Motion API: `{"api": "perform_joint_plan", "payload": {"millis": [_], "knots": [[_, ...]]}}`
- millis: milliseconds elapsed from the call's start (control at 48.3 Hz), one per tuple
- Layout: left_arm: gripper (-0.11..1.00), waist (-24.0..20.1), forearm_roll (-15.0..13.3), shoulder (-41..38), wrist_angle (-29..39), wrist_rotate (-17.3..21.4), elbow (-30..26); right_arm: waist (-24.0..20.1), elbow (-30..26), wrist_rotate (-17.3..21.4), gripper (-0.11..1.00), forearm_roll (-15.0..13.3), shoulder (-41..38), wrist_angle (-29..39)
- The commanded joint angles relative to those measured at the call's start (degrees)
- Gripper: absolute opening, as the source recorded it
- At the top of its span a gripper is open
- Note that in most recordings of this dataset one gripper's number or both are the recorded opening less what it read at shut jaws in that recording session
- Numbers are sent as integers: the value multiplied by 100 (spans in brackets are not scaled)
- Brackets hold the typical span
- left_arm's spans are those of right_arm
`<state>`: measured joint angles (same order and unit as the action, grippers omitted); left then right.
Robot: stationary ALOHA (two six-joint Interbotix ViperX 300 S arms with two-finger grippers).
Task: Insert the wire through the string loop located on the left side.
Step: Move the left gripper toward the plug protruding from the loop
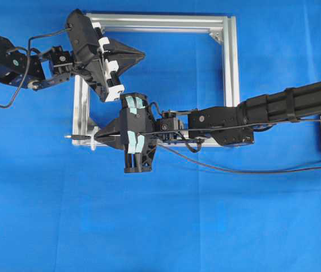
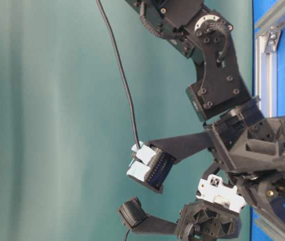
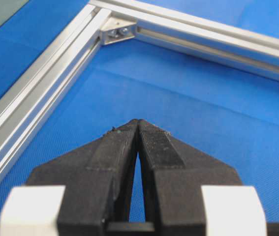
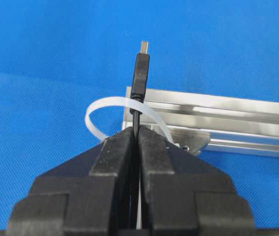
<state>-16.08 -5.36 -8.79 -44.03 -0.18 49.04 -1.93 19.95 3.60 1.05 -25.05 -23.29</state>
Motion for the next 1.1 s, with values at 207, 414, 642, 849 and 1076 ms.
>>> {"api": "perform_joint_plan", "payload": {"millis": [207, 414, 642, 849, 1076], "knots": [[0, 18, 18, 167, -62, -9, -97, 18, -123, -9, 1, -9, 114, -18], [0, -18, 18, 229, -53, 0, 53, 9, -114, -9, 1, -9, 114, -18], [0, -149, 18, 589, -88, 0, 589, 18, -105, -9, 1, -9, 114, -18], [0, -308, 18, 905, -193, 0, 1274, 18, -105, 0, 1, -9, 114, -26], [0, -483, 18, 1239, -290, 35, 1872, 9, -88, -9, 1, -9, 114, -18]]}}
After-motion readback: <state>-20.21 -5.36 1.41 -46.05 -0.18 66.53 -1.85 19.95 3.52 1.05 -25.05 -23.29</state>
